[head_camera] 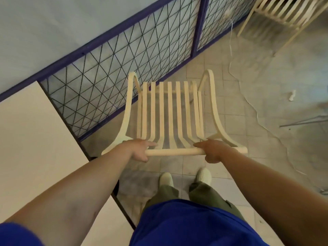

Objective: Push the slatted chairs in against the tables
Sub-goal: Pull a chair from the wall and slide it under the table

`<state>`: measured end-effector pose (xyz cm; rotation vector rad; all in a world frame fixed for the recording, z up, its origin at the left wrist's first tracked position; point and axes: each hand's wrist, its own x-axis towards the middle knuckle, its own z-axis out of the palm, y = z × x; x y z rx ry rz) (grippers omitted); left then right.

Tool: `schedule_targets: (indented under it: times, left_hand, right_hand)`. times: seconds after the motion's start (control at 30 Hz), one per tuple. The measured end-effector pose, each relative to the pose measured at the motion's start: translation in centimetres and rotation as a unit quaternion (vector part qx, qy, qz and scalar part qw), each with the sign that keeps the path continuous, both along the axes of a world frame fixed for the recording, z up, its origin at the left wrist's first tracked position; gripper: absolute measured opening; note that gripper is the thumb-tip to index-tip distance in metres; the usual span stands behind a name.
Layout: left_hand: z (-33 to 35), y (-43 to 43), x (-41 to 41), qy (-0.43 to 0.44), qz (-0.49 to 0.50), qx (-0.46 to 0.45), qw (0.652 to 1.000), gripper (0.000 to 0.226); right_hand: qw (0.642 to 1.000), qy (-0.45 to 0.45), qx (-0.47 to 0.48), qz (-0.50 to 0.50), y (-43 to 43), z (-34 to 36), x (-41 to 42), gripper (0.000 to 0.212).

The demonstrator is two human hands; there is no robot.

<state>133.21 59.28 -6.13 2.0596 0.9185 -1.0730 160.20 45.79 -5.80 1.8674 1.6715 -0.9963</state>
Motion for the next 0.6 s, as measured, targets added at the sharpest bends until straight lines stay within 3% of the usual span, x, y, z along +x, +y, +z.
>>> schedule_targets:
  times: [0.6]
  left_hand:
    - [-0.8, -2.7, 0.2, -0.007, 0.06, 0.025, 0.998, 0.093]
  right_hand:
    - [0.998, 0.044, -0.009, 0.039, 0.3, -2.3, 2.1, 0.084]
